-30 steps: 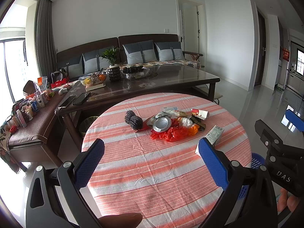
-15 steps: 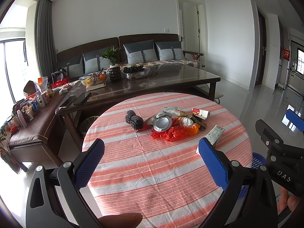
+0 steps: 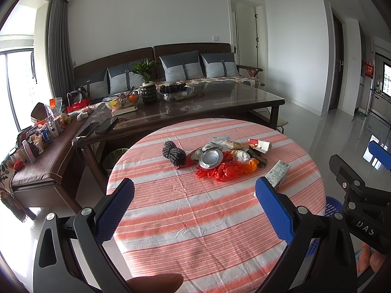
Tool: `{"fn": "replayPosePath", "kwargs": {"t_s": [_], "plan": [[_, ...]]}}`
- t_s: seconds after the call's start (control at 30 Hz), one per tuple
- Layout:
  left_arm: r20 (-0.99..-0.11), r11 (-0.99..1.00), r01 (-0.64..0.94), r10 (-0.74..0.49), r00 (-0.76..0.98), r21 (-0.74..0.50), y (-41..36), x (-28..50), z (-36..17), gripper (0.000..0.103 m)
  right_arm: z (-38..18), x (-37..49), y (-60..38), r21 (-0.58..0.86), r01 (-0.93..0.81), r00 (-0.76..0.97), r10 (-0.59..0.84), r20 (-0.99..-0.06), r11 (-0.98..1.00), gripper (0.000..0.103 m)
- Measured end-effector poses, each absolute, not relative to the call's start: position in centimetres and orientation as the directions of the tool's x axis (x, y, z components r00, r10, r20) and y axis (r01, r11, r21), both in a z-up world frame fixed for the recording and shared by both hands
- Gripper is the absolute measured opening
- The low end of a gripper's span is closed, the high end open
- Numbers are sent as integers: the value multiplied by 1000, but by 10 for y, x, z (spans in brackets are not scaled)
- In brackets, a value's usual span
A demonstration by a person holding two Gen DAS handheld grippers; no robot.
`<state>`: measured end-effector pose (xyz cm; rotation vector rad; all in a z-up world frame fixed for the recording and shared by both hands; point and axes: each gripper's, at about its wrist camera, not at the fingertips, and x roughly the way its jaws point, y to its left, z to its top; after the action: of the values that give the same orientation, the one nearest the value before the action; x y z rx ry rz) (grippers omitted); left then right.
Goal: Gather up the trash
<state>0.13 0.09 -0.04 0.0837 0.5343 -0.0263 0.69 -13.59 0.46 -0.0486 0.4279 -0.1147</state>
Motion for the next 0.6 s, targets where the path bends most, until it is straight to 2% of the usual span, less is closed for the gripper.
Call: {"fn": "replayPosePath", "kwargs": {"t_s": [0.6], "plan": [[-530,998,36,2,848,60,14,7,-23,98,-1,11,-139,-85,110,891,-136,-433,990,98]]}}
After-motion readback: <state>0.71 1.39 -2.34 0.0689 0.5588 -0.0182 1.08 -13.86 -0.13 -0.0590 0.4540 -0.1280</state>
